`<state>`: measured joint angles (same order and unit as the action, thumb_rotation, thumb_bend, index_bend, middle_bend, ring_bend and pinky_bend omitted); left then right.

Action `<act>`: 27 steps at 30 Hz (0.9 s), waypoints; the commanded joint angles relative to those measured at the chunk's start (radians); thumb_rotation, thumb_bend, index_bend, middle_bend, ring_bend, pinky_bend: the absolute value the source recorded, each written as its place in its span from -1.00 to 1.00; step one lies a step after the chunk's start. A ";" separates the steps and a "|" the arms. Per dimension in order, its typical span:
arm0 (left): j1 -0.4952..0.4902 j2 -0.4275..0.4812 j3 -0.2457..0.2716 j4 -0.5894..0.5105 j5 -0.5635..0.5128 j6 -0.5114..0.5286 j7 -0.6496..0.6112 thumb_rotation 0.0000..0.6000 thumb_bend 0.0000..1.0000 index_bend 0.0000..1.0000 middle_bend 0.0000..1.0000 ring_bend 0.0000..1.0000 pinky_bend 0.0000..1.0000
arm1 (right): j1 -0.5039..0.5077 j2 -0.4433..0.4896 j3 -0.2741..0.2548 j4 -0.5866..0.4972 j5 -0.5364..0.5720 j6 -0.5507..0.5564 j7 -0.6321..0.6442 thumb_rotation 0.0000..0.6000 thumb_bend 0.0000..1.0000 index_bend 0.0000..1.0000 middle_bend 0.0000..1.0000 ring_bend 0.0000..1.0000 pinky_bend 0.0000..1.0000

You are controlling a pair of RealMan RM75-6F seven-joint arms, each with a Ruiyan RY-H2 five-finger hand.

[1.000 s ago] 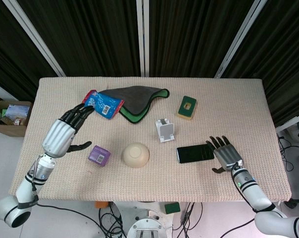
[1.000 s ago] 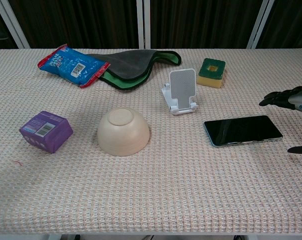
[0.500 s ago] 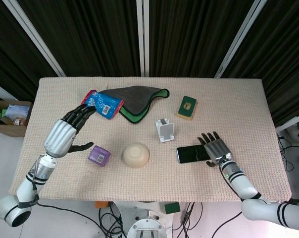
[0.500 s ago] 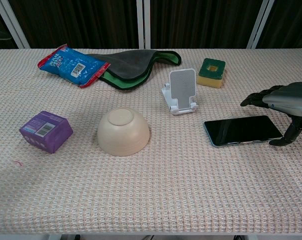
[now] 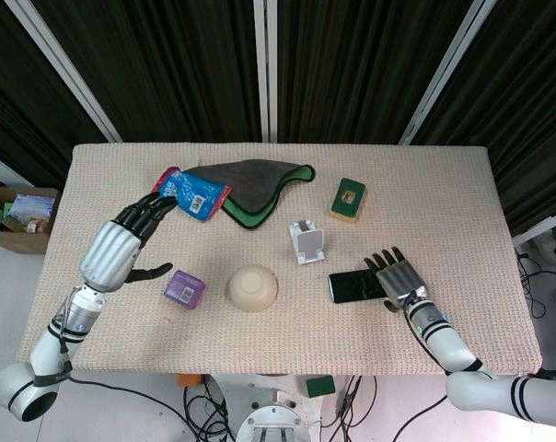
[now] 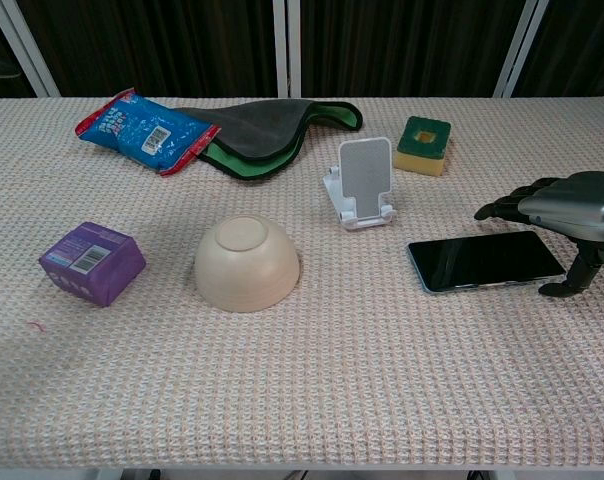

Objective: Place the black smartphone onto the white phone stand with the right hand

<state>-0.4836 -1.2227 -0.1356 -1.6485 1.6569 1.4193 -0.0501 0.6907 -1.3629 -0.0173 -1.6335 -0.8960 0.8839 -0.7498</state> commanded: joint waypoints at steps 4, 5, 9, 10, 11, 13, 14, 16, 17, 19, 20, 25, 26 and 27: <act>0.002 0.002 -0.002 0.005 0.000 0.006 -0.010 1.00 -1.00 -0.86 -0.77 -0.84 -0.50 | 0.006 -0.004 -0.007 0.004 0.002 0.012 0.004 1.00 -0.42 -0.87 -0.73 -1.00 -1.00; 0.002 0.002 -0.002 0.005 0.000 0.007 -0.011 1.00 -1.00 -0.86 -0.77 -0.84 -0.50 | 0.007 -0.005 -0.007 0.005 0.001 0.014 0.004 1.00 -0.42 -0.83 -0.71 -1.00 -1.00; 0.003 0.002 0.000 0.008 -0.001 0.006 -0.013 1.00 -1.00 -0.86 -0.77 -0.84 -0.50 | 0.009 -0.015 -0.012 0.013 -0.001 0.025 0.003 1.00 -0.41 -0.67 -0.64 -1.00 -1.00; 0.004 0.001 -0.001 0.009 -0.001 0.008 -0.013 1.00 -1.00 -0.86 -0.77 -0.84 -0.50 | 0.010 -0.019 -0.014 0.015 -0.003 0.027 0.002 1.00 -0.41 -0.64 -0.62 -1.00 -1.00; 0.004 0.000 -0.002 0.009 -0.002 0.011 -0.015 1.00 -1.00 -0.86 -0.77 -0.84 -0.50 | 0.010 -0.021 -0.015 0.017 -0.004 0.030 0.003 1.00 -0.41 -0.62 -0.61 -1.00 -1.00; 0.005 0.000 -0.003 0.009 -0.001 0.014 -0.020 1.00 -1.00 -0.86 -0.77 -0.84 -0.50 | 0.010 -0.025 -0.017 0.020 -0.007 0.036 0.003 1.00 -0.41 -0.58 -0.59 -1.00 -1.00; 0.005 0.001 -0.003 0.010 -0.001 0.014 -0.020 1.00 -1.00 -0.86 -0.77 -0.84 -0.50 | 0.010 -0.026 -0.018 0.021 -0.008 0.038 0.003 1.00 -0.41 -0.55 -0.58 -1.00 -1.00; 0.004 0.002 -0.002 0.010 0.001 0.014 -0.019 1.00 -1.00 -0.86 -0.77 -0.84 -0.50 | 0.010 -0.027 -0.019 0.023 -0.010 0.044 0.004 1.00 -0.41 -0.49 -0.57 -1.00 -1.00; 0.004 0.003 -0.002 0.010 0.001 0.013 -0.020 1.00 -1.00 -0.86 -0.77 -0.84 -0.50 | 0.010 -0.028 -0.019 0.024 -0.011 0.046 0.004 1.00 -0.41 -0.46 -0.57 -1.00 -1.00; 0.004 0.003 -0.001 0.010 0.000 0.012 -0.021 1.00 -1.00 -0.86 -0.77 -0.84 -0.50 | 0.010 -0.029 -0.021 0.026 -0.014 0.049 0.007 1.00 -0.41 -0.41 -0.56 -1.00 -1.00; 0.004 0.002 -0.001 0.011 0.000 0.011 -0.021 1.00 -1.00 -0.86 -0.77 -0.84 -0.50 | 0.010 -0.030 -0.022 0.027 -0.015 0.050 0.007 1.00 -0.41 -0.39 -0.55 -1.00 -1.00; 0.005 -0.003 0.003 0.018 -0.002 0.008 -0.019 1.00 -1.00 -0.86 -0.77 -0.84 -0.50 | 0.008 -0.037 -0.026 0.032 -0.032 0.062 0.009 1.00 -0.41 -0.21 -0.53 -1.00 -1.00; 0.006 -0.004 0.003 0.019 -0.002 0.009 -0.018 1.00 -1.00 -0.86 -0.77 -0.84 -0.50 | 0.006 -0.039 -0.025 0.032 -0.038 0.068 0.010 1.00 -0.41 -0.14 -0.52 -1.00 -1.00; 0.006 -0.004 0.003 0.020 -0.003 0.009 -0.018 1.00 -1.00 -0.86 -0.77 -0.84 -0.50 | 0.004 -0.041 -0.025 0.033 -0.045 0.074 0.013 1.00 -0.41 -0.08 -0.52 -1.00 -1.00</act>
<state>-0.4776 -1.2269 -0.1326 -1.6286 1.6541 1.4285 -0.0687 0.6973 -1.4012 -0.0425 -1.6015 -0.9356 0.9529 -0.7395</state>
